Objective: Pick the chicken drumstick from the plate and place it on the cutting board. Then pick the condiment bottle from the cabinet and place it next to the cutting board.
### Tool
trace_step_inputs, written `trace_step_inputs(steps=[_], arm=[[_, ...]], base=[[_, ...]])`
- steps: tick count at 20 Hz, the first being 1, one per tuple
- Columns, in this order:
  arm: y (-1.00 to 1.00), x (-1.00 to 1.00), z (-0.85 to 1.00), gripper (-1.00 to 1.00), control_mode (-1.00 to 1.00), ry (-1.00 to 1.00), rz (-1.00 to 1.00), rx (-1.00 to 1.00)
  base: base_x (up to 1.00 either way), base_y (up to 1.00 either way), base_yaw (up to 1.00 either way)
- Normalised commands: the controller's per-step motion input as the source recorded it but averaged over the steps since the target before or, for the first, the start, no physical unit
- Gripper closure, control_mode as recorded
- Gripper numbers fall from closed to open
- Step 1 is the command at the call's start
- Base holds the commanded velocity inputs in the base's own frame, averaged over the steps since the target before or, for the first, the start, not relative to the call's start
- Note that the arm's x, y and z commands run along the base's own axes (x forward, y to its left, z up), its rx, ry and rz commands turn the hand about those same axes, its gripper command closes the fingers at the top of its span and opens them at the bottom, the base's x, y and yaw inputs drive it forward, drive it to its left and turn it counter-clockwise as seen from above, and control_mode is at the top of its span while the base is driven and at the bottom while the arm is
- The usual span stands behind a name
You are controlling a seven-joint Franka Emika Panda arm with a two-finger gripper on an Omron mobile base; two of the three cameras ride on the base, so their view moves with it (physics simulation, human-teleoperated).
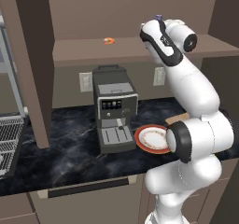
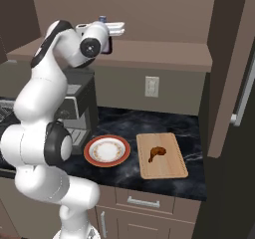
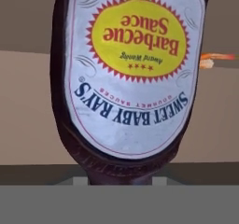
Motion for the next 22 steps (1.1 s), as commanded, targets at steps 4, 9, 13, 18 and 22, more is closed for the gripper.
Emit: trace_step_inputs(steps=[4,9,13,18,22], arm=[[0.02,-0.44,0.06,1.00,-1.00,0.00,0.00,0.00],[0.04,-0.46,0.01,1.00,-1.00,0.00,0.00,0.00],[0.02,-0.52,0.01,1.00,-1.00,0.00,0.00,0.00],[0.00,-0.54,0.04,1.00,-1.00,0.02,0.00,0.00],[0.00,-0.54,0.08,1.00,-1.00,0.01,-0.01,0.00]], base=[[0.00,0.00,0.00],[0.00,0.00,0.00],[0.00,0.00,0.00],[0.00,0.00,0.00],[0.00,0.00,0.00]])
